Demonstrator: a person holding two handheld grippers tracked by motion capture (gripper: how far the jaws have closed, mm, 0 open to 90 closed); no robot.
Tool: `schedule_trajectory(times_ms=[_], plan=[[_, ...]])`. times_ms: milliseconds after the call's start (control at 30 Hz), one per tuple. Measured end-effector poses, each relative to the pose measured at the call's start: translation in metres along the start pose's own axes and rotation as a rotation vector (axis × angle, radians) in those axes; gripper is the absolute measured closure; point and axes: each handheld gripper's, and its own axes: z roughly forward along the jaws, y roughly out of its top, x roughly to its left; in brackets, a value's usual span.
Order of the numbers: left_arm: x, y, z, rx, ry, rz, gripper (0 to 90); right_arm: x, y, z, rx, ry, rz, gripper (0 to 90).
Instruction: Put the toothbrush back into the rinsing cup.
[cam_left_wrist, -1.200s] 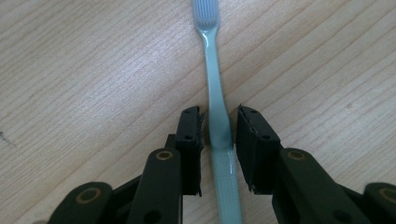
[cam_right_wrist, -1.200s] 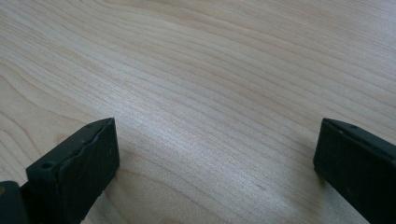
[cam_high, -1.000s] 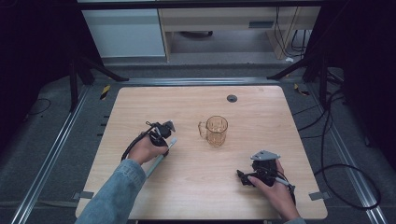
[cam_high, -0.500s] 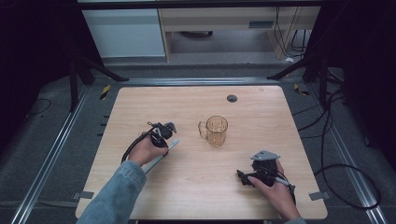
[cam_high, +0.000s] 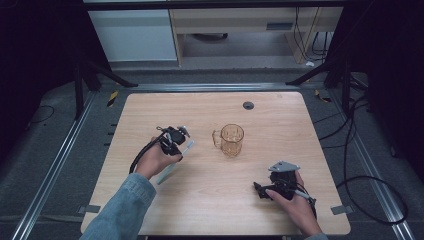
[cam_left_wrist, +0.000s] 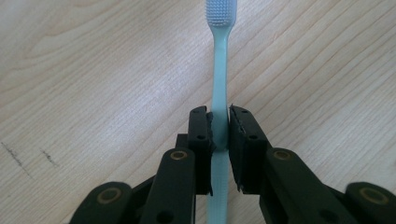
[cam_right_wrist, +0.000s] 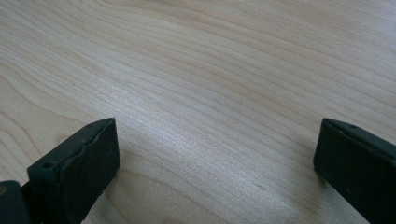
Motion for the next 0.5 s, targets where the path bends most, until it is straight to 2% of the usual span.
schedule_trajectory(times_ms=[367, 500], plan=[[0.001, 0.008, -0.026, -0.092, 0.021, 0.009, 78.8, 0.0, 0.0, 0.0, 0.0, 0.0, 0.0, 0.7], [0.002, 0.009, -0.034, -0.131, 0.019, 0.0, 78.8, 0.0, 0.0, 0.0, 0.0, 0.0, 0.0, 0.7]])
